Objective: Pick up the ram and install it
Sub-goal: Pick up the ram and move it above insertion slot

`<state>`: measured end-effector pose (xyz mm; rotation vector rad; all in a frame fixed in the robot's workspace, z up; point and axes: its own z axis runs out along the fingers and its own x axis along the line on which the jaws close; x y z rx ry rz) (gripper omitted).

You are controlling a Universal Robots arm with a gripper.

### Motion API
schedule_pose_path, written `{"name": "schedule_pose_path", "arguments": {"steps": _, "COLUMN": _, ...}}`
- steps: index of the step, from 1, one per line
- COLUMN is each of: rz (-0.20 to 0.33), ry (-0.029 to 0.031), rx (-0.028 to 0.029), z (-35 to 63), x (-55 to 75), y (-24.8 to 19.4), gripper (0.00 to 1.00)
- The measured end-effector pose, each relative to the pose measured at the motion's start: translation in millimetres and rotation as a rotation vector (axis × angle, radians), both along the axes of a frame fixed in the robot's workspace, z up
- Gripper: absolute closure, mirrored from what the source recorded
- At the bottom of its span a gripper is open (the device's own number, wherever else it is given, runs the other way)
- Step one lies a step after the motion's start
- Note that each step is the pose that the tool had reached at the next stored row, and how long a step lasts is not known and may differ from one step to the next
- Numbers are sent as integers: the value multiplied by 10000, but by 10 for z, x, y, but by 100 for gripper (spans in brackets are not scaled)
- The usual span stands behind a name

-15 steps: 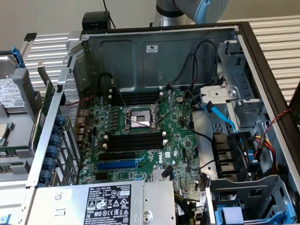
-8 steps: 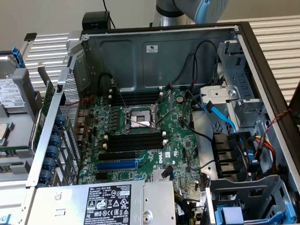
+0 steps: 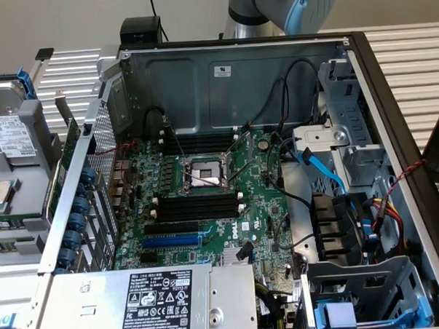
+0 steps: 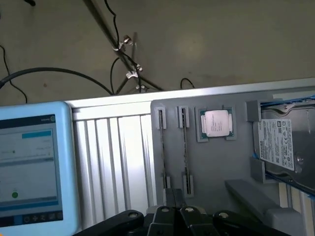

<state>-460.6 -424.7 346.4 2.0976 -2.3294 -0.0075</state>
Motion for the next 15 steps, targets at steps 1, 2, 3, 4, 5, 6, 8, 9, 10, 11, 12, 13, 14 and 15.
{"name": "schedule_pose_path", "arguments": {"steps": 1, "rz": 0, "ry": -1, "rx": -5, "z": -14, "x": -9, "y": 1, "gripper": 89}}
{"name": "schedule_pose_path", "arguments": {"steps": 2, "rz": 2, "ry": -3, "rx": -9, "z": -30, "x": -21, "y": 2, "gripper": 89}}
{"name": "schedule_pose_path", "arguments": {"steps": 3, "rz": 5, "ry": -4, "rx": -9, "z": -46, "x": -22, "y": 1, "gripper": 89}}
{"name": "schedule_pose_path", "arguments": {"steps": 4, "rz": 13, "ry": -1, "rx": -10, "z": -53, "x": -22, "y": 1, "gripper": 89}}
{"name": "schedule_pose_path", "arguments": {"steps": 5, "rz": 21, "ry": 10, "rx": -12, "z": -56, "x": -22, "y": 1, "gripper": 89}}
{"name": "schedule_pose_path", "arguments": {"steps": 6, "rz": 32, "ry": 13, "rx": -11, "z": -61, "x": -22, "y": 1, "gripper": 89}}
{"name": "schedule_pose_path", "arguments": {"steps": 8, "rz": 51, "ry": 17, "rx": -9, "z": -75, "x": -22, "y": -2, "gripper": 89}}
{"name": "schedule_pose_path", "arguments": {"steps": 9, "rz": 59, "ry": 18, "rx": -10, "z": -82, "x": -22, "y": -2, "gripper": 89}}
{"name": "schedule_pose_path", "arguments": {"steps": 10, "rz": 66, "ry": 18, "rx": -10, "z": -91, "x": -22, "y": -3, "gripper": 83}}
{"name": "schedule_pose_path", "arguments": {"steps": 11, "rz": 74, "ry": 19, "rx": -11, "z": -97, "x": -22, "y": -4, "gripper": 83}}
{"name": "schedule_pose_path", "arguments": {"steps": 12, "rz": 80, "ry": 19, "rx": -10, "z": -103, "x": -22, "y": -4, "gripper": 76}}
{"name": "schedule_pose_path", "arguments": {"steps": 13, "rz": 85, "ry": 19, "rx": -10, "z": -111, "x": -22, "y": -4, "gripper": 70}}
{"name": "schedule_pose_path", "arguments": {"steps": 14, "rz": 91, "ry": 18, "rx": -10, "z": -118, "x": -22, "y": -4, "gripper": 70}}
{"name": "schedule_pose_path", "arguments": {"steps": 15, "rz": 95, "ry": 20, "rx": -11, "z": -127, "x": -22, "y": -5, "gripper": 64}}
